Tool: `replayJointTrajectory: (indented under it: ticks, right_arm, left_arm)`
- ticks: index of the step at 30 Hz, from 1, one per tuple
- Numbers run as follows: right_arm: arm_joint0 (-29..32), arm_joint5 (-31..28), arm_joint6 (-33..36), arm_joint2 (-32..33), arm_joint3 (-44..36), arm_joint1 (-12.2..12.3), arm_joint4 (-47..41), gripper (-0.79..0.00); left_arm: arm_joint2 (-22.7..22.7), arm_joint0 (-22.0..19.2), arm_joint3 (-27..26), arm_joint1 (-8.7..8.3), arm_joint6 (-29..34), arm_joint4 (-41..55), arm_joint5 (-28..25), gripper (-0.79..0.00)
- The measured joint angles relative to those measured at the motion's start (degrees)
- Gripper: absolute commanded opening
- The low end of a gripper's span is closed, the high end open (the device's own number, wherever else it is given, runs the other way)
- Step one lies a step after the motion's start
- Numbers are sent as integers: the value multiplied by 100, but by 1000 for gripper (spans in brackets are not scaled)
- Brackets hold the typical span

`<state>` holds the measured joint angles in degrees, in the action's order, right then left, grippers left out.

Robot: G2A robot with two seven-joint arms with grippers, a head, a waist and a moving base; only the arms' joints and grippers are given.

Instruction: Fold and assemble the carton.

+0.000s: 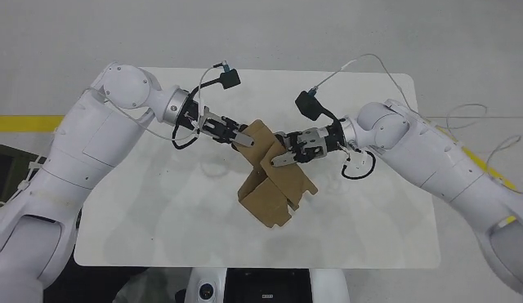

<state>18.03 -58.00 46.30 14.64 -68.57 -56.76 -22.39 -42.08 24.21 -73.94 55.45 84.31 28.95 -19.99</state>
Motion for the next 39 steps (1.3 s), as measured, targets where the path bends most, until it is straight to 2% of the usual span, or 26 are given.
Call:
replayJointTrajectory:
  ticks: [3,8,10,11,13,15,17,29,39]
  right_arm:
    - [-90,0,0,-178,-70,21,-122,-480]
    - [-226,0,0,-441,-159,56,-259,-653]
    - [-254,0,0,-492,-183,62,-283,-699]
    - [-253,0,0,-494,-196,63,-279,-760]
    - [-239,0,0,-491,-214,62,-255,-773]
    - [-233,0,0,-489,-219,59,-242,-782]
    - [-233,0,0,-489,-218,56,-239,-785]
    - [-241,0,0,-462,-71,30,-566,-785]
    - [27,0,-6,301,512,-17,-1248,-785]
  left_arm:
    - [44,-22,21,-3,-8,-7,-8,-785]
    - [95,-70,125,-16,-35,-99,-34,-785]
    - [116,-84,145,-18,-50,-116,-50,-785]
    - [124,-89,150,-19,-59,-121,-59,-785]
    - [140,-102,159,-22,-79,-133,-79,-785]
    - [152,-111,157,-25,-93,-138,-93,-576]
    - [161,-121,127,-32,-116,-140,-117,0]
    - [-50,-38,-198,-158,-583,198,-586,0]
    - [-319,190,-61,-311,-988,201,-990,0]
